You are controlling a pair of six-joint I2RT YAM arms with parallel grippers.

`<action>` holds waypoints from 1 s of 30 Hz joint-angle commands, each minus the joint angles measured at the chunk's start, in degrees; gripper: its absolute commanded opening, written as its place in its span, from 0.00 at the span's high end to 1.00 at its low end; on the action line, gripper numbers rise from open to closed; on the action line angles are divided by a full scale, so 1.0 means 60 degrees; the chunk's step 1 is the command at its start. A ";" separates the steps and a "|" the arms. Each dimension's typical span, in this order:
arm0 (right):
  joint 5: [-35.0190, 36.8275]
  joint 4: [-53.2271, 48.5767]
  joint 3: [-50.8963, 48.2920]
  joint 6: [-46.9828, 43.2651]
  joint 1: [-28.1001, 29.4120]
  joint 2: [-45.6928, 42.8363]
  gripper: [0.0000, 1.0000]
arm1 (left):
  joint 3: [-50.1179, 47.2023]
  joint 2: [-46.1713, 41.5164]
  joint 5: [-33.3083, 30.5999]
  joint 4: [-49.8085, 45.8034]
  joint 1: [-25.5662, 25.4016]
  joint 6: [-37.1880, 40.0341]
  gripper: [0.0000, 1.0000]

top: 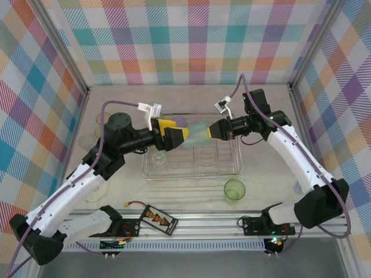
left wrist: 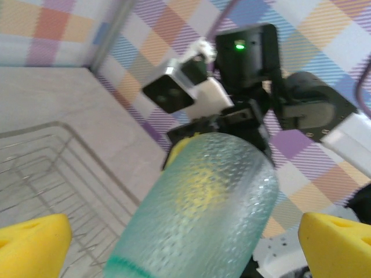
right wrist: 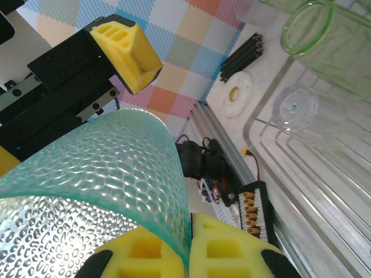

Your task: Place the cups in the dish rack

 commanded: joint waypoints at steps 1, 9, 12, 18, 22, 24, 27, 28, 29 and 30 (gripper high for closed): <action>-0.0967 0.0876 0.0342 0.0336 -0.0031 0.0089 1.00 | 0.0460 0.0207 0.1264 0.0561 0.0065 0.0373 0.00; -0.1020 0.1156 0.0525 0.0509 -0.0101 0.0242 1.00 | 0.0360 0.0582 0.1647 0.0770 0.0065 0.0373 0.00; -0.1049 0.1218 0.0595 0.0569 -0.0106 0.0335 1.00 | 0.0281 0.0633 0.1834 0.0843 0.0065 0.0390 0.01; -0.1092 0.1245 0.0646 0.0628 -0.0086 0.0491 1.00 | 0.0206 0.0760 0.2194 0.1181 0.0050 0.0319 0.12; -0.1029 0.1252 0.0710 0.0632 -0.0115 0.0534 1.00 | 0.0235 0.0845 0.2357 0.1227 0.0028 0.0376 0.22; -0.0976 0.1288 0.0715 0.0658 -0.0115 0.0564 1.00 | 0.0228 0.0866 0.2375 0.1169 0.0021 0.0431 0.23; -0.0918 0.1370 0.0718 0.0728 -0.0134 0.0609 1.00 | 0.0205 0.0889 0.2337 0.1084 -0.0023 0.0518 0.25; -0.0937 0.1385 0.0725 0.0763 -0.0130 0.0642 1.00 | 0.0206 0.0894 0.2311 0.1024 -0.0048 0.0535 0.27; -0.0930 0.1398 0.0737 0.0769 -0.0130 0.0659 1.00 | 0.0227 0.0909 0.2296 0.0974 -0.0060 0.0551 0.29; -0.0892 0.1418 0.0716 0.0806 -0.0130 0.0660 1.00 | 0.0248 0.0930 0.2261 0.0888 -0.0078 0.0581 0.32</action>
